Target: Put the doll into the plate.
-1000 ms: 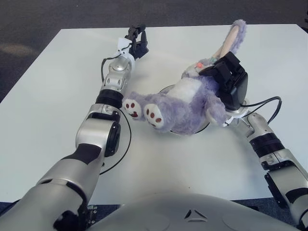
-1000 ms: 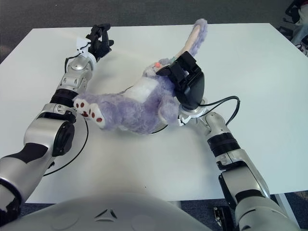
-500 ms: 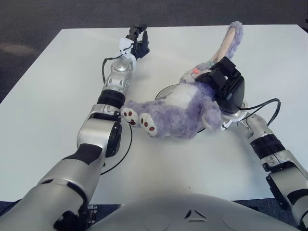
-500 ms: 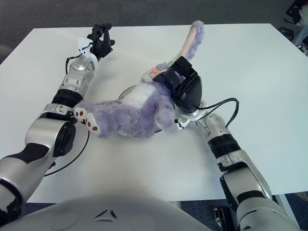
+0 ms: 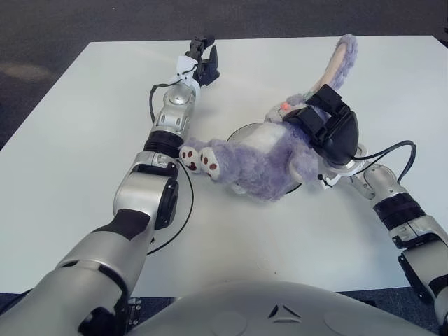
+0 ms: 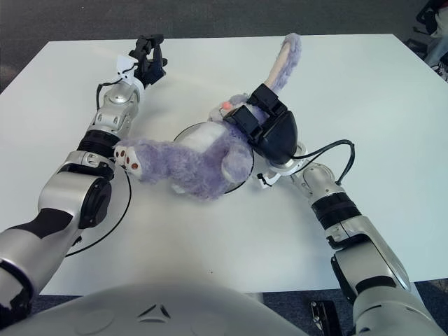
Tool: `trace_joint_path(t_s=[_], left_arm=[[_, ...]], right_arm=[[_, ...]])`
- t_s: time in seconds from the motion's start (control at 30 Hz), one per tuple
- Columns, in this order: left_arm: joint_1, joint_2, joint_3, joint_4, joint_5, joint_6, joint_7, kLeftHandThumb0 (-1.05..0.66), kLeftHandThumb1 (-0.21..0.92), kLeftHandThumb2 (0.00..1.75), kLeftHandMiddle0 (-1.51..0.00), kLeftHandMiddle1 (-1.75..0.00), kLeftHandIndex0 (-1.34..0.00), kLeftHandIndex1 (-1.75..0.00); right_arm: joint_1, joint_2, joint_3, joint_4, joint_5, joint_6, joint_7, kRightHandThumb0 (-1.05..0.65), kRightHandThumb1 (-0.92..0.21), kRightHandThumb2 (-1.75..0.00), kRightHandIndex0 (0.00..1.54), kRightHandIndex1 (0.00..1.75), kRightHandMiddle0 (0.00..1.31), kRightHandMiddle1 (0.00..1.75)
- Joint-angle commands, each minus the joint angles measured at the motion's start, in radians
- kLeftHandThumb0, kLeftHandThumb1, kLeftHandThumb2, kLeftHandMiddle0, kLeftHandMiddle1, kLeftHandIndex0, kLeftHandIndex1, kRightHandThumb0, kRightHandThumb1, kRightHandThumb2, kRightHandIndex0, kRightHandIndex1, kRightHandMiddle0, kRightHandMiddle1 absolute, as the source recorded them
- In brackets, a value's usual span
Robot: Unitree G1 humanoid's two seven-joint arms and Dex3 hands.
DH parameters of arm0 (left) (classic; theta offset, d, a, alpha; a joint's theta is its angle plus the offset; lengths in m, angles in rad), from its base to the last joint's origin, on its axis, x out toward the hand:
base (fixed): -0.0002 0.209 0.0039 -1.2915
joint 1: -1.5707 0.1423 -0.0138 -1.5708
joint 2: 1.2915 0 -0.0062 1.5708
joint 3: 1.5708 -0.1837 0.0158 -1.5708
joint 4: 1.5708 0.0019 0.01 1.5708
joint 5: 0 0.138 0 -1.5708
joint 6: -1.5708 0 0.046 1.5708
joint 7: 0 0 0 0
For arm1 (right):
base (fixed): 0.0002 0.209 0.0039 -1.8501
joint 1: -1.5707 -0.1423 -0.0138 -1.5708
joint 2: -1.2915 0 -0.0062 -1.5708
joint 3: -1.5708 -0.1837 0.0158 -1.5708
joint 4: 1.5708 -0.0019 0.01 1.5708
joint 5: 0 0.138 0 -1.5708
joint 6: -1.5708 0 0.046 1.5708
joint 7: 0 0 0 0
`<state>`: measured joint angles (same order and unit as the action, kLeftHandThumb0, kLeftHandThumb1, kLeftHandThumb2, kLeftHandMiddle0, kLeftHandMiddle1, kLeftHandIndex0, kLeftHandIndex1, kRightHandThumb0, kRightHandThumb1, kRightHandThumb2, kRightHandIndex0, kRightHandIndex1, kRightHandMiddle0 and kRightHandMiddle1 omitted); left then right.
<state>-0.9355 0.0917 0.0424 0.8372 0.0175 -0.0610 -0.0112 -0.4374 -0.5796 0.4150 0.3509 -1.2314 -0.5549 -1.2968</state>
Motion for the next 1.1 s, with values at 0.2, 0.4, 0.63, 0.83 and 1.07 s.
trace_joint_path(t_s=[0.2, 0.4, 0.63, 0.83, 1.07], left_arm=[[0.006, 0.002, -0.002, -0.003, 0.007, -0.004, 0.007, -0.53, 0.92, 0.87, -0.06, -0.88, 0.00, -0.77], [0.008, 0.003, -0.002, -0.005, 0.007, -0.003, 0.007, -0.53, 0.92, 0.87, -0.04, -0.88, 0.00, -0.77], [0.007, 0.003, -0.002, -0.005, 0.007, -0.002, 0.008, -0.51, 0.92, 0.85, -0.04, -0.89, 0.00, -0.86], [0.011, 0.002, -0.002, -0.010, 0.006, -0.008, 0.006, -0.49, 0.92, 0.84, -0.05, -0.92, 0.00, -0.93], [0.014, -0.003, 0.003, -0.010, -0.004, -0.011, 0.000, -0.45, 0.92, 0.84, -0.06, -1.01, 0.00, -1.08]], right_arm=[[-0.008, -0.018, 0.010, -0.020, -0.015, 0.050, -0.022, -0.01, -0.49, -1.07, 0.49, 1.59, 0.36, 1.74], [-0.011, -0.018, 0.015, -0.013, -0.012, 0.058, -0.027, -0.35, -0.71, -0.81, 0.37, 1.59, 0.32, 1.75], [-0.009, -0.017, 0.013, -0.004, -0.008, 0.074, -0.043, -0.68, -0.90, -0.74, 0.31, 1.16, 0.14, 1.56], [-0.004, -0.017, 0.009, -0.004, -0.001, 0.089, -0.049, -0.80, -0.92, -0.83, 0.25, 0.94, 0.05, 1.37], [-0.012, -0.009, 0.009, 0.000, 0.010, 0.097, -0.046, -0.90, -0.92, -0.93, 0.10, 0.53, 0.00, 0.93]])
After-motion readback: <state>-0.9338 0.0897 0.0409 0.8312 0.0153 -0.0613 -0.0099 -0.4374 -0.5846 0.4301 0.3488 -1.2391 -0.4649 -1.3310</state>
